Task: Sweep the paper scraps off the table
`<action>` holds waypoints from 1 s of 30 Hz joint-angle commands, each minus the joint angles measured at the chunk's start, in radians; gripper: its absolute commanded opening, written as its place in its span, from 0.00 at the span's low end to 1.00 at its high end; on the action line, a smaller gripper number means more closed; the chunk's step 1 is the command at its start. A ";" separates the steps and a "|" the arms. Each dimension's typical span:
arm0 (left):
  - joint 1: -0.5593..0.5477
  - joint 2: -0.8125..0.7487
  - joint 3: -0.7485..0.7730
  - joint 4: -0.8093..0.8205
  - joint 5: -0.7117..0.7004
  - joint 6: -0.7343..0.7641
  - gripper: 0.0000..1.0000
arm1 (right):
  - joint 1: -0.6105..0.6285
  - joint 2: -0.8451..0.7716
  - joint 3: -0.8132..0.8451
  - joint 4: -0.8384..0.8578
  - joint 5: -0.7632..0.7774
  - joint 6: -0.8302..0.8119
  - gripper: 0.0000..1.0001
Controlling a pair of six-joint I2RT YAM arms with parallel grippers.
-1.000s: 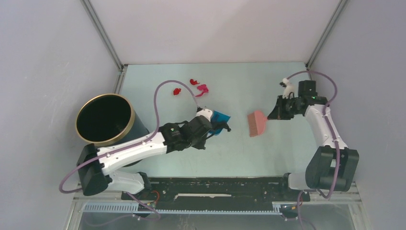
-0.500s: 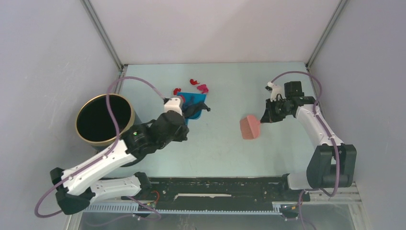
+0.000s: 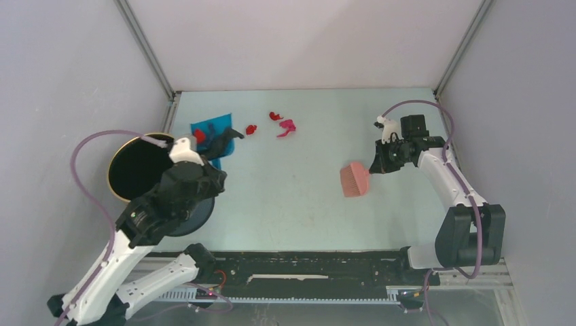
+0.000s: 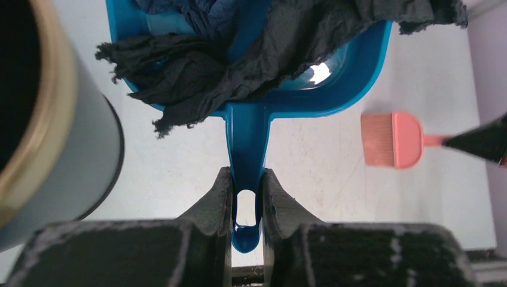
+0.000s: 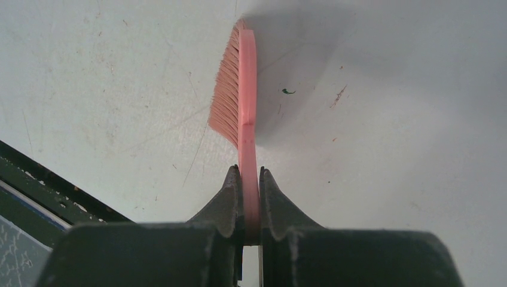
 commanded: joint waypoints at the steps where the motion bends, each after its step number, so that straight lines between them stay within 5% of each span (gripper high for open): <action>1: 0.141 -0.054 0.067 0.007 0.025 -0.014 0.00 | 0.026 0.034 -0.014 -0.033 0.021 -0.030 0.00; 12: 0.501 -0.118 -0.017 0.242 0.336 -0.136 0.00 | 0.011 0.040 -0.015 -0.045 0.014 -0.031 0.00; 20: 0.628 -0.174 -0.048 0.318 0.353 -0.202 0.00 | -0.026 0.043 -0.015 -0.060 -0.017 -0.037 0.00; 25: 0.811 -0.150 -0.040 0.329 0.599 -0.282 0.00 | -0.023 0.054 -0.014 -0.064 -0.016 -0.041 0.00; 30: 1.019 -0.161 -0.213 0.527 0.876 -0.474 0.00 | -0.024 0.057 -0.014 -0.065 -0.014 -0.044 0.00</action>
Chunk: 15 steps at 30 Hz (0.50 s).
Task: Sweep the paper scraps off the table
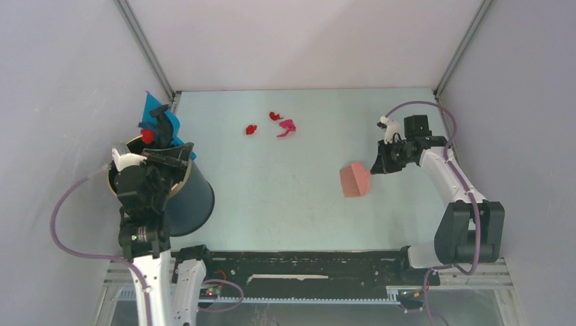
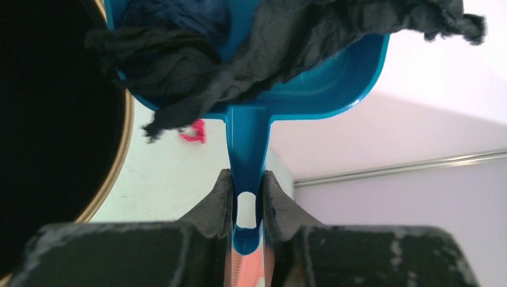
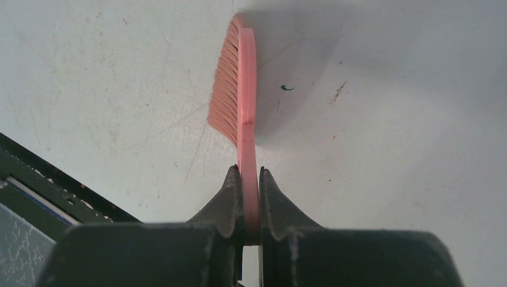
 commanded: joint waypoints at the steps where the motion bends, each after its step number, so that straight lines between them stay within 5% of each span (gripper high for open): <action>1: 0.149 -0.003 -0.160 0.235 0.317 -0.238 0.00 | 0.012 0.036 -0.014 -0.057 0.024 -0.036 0.00; 6: 0.194 -0.030 -0.310 0.444 0.393 -0.407 0.00 | 0.014 0.039 -0.014 -0.057 0.028 -0.040 0.00; 15: 0.201 -0.087 -0.332 0.483 0.326 -0.473 0.00 | 0.033 0.060 -0.015 -0.055 0.052 -0.043 0.00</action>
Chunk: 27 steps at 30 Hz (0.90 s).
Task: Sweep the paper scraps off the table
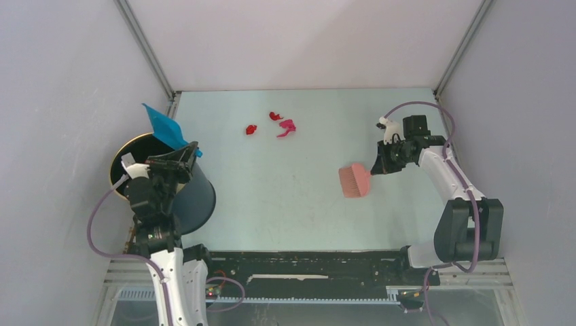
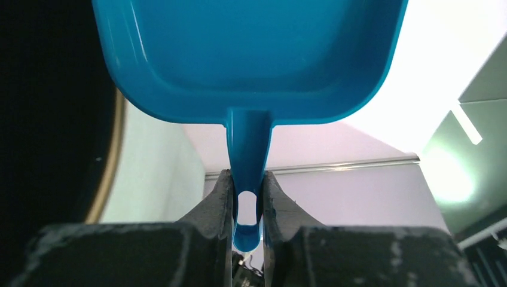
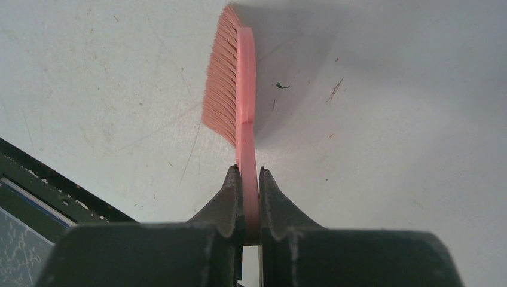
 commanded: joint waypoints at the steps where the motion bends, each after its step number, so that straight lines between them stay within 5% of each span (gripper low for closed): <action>1: 0.007 -0.020 -0.002 0.127 0.036 -0.100 0.00 | 0.033 0.047 -0.014 -0.054 0.042 -0.037 0.00; 7: 0.007 0.000 -0.164 0.827 0.024 -0.515 0.00 | 0.027 0.059 -0.014 -0.053 0.046 -0.033 0.00; 15: 0.004 0.010 -0.266 1.129 -0.113 -0.707 0.00 | 0.026 0.078 -0.015 -0.057 0.050 -0.031 0.00; 23: -0.016 0.021 -0.172 0.988 -0.019 -0.555 0.00 | 0.027 0.068 -0.014 -0.060 0.044 -0.038 0.00; 27: -0.039 0.035 -0.017 0.676 0.074 -0.287 0.00 | 0.018 0.069 -0.014 -0.066 0.028 -0.041 0.00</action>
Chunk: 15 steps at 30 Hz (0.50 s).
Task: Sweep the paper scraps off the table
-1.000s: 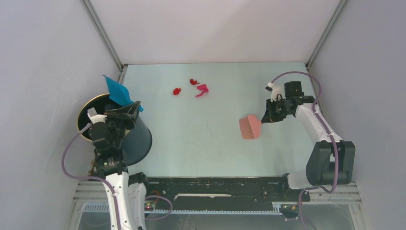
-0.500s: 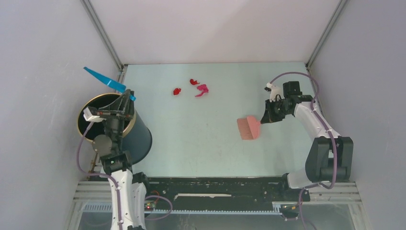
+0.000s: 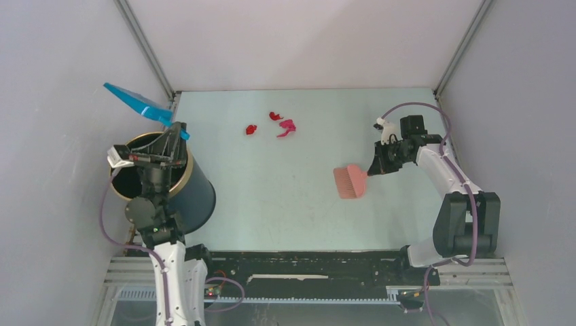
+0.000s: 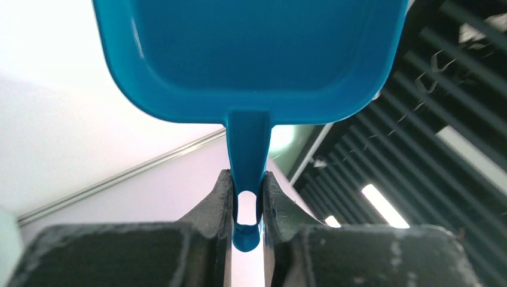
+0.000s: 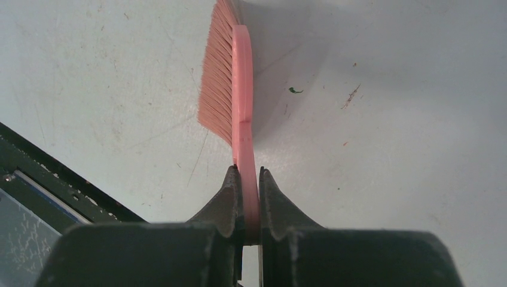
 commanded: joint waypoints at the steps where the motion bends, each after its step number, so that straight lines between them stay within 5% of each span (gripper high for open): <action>1: -0.034 0.016 0.204 -0.359 0.124 0.355 0.00 | 0.009 0.025 -0.018 -0.071 0.059 -0.041 0.00; 6: -0.152 0.135 0.449 -0.916 0.088 0.913 0.00 | 0.021 0.019 -0.018 -0.068 0.064 -0.041 0.00; 11: -0.346 0.298 0.482 -1.003 0.184 1.180 0.00 | 0.021 0.012 -0.018 -0.069 0.053 -0.043 0.00; 15: -0.606 0.487 0.613 -1.276 0.004 1.468 0.00 | 0.018 0.003 -0.018 -0.066 0.029 -0.040 0.00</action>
